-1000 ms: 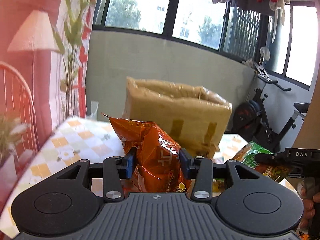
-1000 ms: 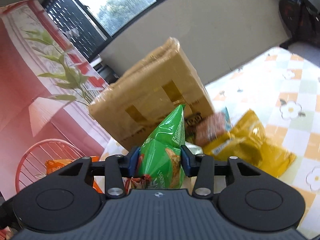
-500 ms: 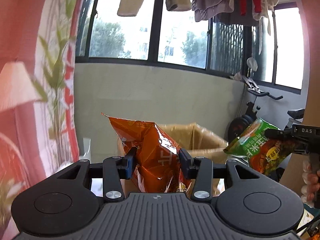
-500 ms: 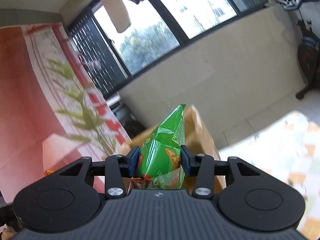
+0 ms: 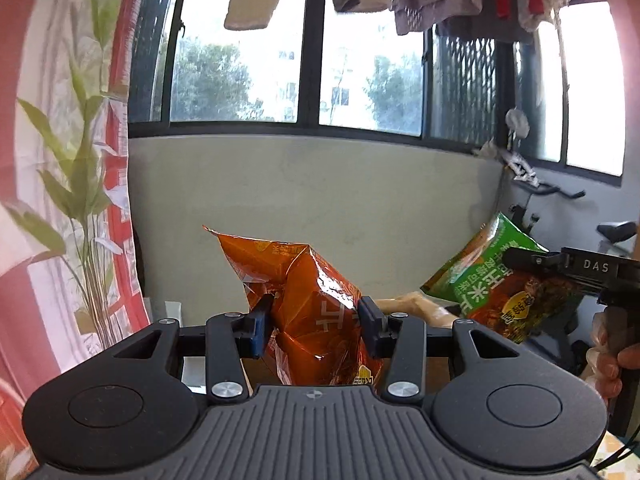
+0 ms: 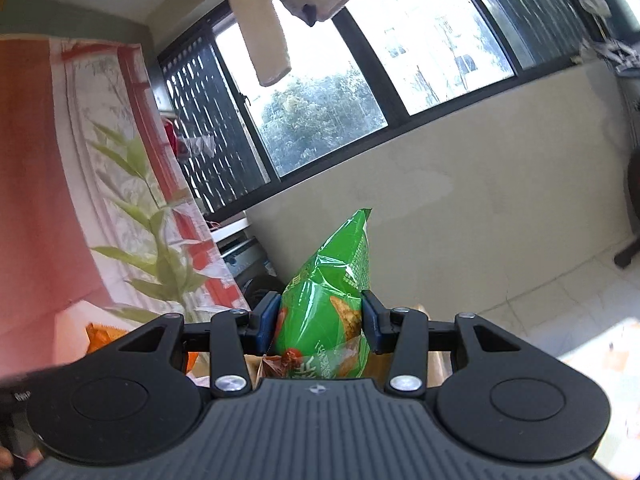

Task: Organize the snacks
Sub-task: 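Carry both bags over the box and open both tools to drop them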

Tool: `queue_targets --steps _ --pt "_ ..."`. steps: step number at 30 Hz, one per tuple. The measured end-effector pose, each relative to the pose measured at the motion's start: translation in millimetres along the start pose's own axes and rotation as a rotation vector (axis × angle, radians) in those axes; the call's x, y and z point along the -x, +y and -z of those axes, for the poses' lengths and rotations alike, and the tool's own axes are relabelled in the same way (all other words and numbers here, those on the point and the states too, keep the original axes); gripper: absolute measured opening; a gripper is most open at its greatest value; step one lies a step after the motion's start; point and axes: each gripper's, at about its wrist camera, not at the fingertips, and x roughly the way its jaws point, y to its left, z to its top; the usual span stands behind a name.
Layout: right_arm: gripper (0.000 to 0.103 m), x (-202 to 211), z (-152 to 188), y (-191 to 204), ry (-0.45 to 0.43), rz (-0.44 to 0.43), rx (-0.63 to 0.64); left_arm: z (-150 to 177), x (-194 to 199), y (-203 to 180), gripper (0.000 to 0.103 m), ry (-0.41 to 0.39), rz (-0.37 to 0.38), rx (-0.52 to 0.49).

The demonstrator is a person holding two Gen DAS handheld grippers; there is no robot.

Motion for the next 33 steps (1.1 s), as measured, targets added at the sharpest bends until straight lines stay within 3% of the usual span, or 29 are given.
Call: queue_targets --steps 4,10,12,13,14,19,24,27,29,33 --pt "0.045 -52.7 9.2 7.1 0.062 0.04 0.087 -5.7 -47.8 2.0 0.047 0.077 -0.017 -0.002" --pt "0.047 -97.9 36.4 3.9 0.199 0.088 0.102 4.9 -100.4 0.8 0.05 0.185 -0.042 -0.034" --pt "0.055 -103.4 43.2 4.5 0.235 0.11 0.14 8.5 -109.8 6.3 0.063 0.218 -0.048 -0.001" --pt "0.06 -103.6 45.0 4.2 0.247 0.108 0.148 10.9 -112.1 10.1 0.074 0.233 -0.052 0.027" --pt "0.069 -102.5 46.2 2.2 0.254 0.105 0.148 13.4 -110.5 14.8 0.078 0.231 -0.052 0.047" --pt "0.085 -80.1 44.4 -7.6 0.223 0.063 0.124 22.5 -86.4 26.8 0.078 0.212 -0.065 0.093" --pt "0.1 -42.0 51.0 -4.1 0.171 -0.003 0.214 29.1 -35.0 29.8 0.081 0.172 -0.087 0.119" --pt "0.103 -15.4 61.3 -7.3 0.158 -0.06 0.228 46.9 2.9 37.5 0.085 0.143 -0.107 0.159" --pt "0.103 -0.3 70.0 -11.0 0.157 -0.058 0.207 66.2 25.9 42.7 0.085 0.164 -0.114 0.205" --pt "0.103 35.2 93.3 -14.1 0.072 -0.099 0.242 98.8 57.2 53.1 0.085 0.208 -0.138 0.309"
